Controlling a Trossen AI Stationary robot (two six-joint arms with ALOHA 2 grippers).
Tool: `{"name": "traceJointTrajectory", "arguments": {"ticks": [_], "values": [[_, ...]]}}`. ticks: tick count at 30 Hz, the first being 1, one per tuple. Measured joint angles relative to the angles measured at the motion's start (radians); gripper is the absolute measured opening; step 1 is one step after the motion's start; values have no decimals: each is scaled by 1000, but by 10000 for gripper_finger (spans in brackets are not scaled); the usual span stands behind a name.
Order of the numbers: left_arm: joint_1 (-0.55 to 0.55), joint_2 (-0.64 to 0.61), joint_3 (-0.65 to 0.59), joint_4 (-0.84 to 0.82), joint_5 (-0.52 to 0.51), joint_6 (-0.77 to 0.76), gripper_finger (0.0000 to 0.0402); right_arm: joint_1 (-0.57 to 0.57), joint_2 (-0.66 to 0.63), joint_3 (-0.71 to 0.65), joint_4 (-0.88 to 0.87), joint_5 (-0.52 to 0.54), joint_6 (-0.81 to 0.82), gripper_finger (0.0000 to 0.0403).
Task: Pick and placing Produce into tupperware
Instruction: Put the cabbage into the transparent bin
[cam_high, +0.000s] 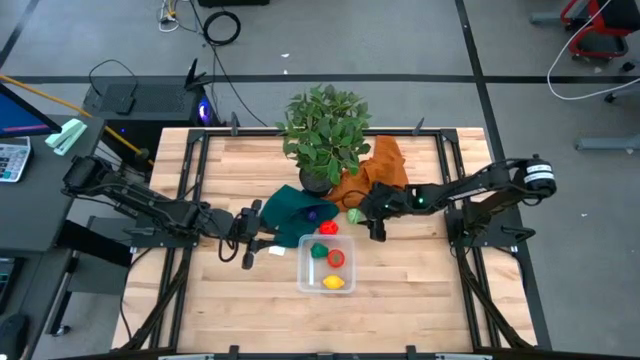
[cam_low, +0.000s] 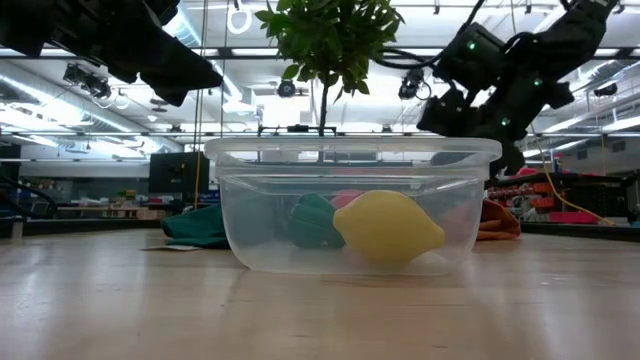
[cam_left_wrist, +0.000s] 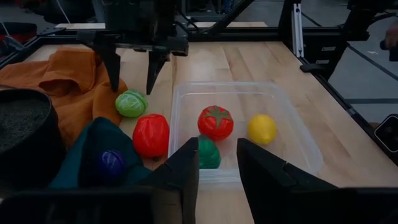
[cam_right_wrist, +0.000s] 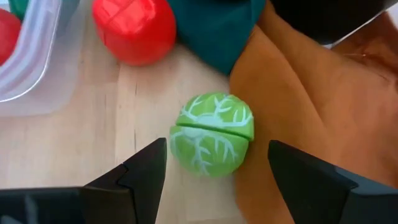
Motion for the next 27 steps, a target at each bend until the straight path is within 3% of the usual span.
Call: {"name": "traceJointTrajectory", "arguments": {"ticks": [9, 14, 27], "values": [[0, 0, 0, -1, 0, 0, 116, -33, 45, 0, 59, -53, -59, 241], [0, 0, 0, -3, 0, 0, 118, -39, 45, 0, 57, -98, -160, 241], [0, 0, 0, -8, 0, 0, 117, -39, 45, 0, 81, -98, -407, 240]]}}
